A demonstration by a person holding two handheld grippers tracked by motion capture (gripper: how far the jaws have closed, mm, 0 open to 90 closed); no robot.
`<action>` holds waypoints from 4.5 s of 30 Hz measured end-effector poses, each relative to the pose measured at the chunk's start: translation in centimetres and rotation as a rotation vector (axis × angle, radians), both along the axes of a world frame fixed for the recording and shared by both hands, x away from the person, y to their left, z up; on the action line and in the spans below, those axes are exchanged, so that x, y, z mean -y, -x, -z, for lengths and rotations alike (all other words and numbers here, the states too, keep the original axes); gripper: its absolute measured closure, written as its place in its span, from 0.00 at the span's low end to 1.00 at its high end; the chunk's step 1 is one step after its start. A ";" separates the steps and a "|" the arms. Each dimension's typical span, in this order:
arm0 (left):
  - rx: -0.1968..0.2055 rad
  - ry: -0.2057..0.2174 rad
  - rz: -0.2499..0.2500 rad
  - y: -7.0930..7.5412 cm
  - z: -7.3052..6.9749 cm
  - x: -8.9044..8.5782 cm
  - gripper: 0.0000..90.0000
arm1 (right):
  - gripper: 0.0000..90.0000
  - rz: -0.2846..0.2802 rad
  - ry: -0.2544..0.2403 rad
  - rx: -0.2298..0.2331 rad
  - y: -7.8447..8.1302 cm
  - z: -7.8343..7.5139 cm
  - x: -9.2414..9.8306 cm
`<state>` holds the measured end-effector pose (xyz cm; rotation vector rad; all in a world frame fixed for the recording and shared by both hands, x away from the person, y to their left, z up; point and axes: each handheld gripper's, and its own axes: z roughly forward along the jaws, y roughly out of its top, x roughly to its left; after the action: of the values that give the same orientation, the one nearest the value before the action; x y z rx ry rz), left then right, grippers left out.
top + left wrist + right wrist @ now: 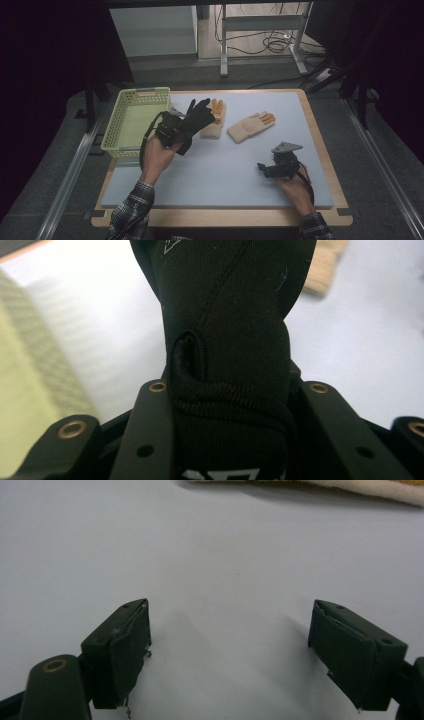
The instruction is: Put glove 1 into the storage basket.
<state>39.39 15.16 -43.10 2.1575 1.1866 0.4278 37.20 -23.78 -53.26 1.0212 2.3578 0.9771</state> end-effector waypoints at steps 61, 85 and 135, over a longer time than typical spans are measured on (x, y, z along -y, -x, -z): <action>-0.217 -0.099 -0.565 -8.2 5.6 -19.2 0.60 | 0.19 -0.001 -0.002 0.004 0.0 0.0 0.0; -0.209 -0.042 -0.510 -7.4 5.3 -18.5 0.09 | 0.19 0.000 -0.001 0.005 0.0 0.0 0.0; 0.094 0.184 0.143 5.9 1.3 -5.5 0.02 | 0.19 0.002 0.004 0.006 0.1 0.0 -0.1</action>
<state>33.49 20.62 -44.41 2.0251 0.9744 0.3400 37.11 -23.72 -53.27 1.0174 2.3527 0.9733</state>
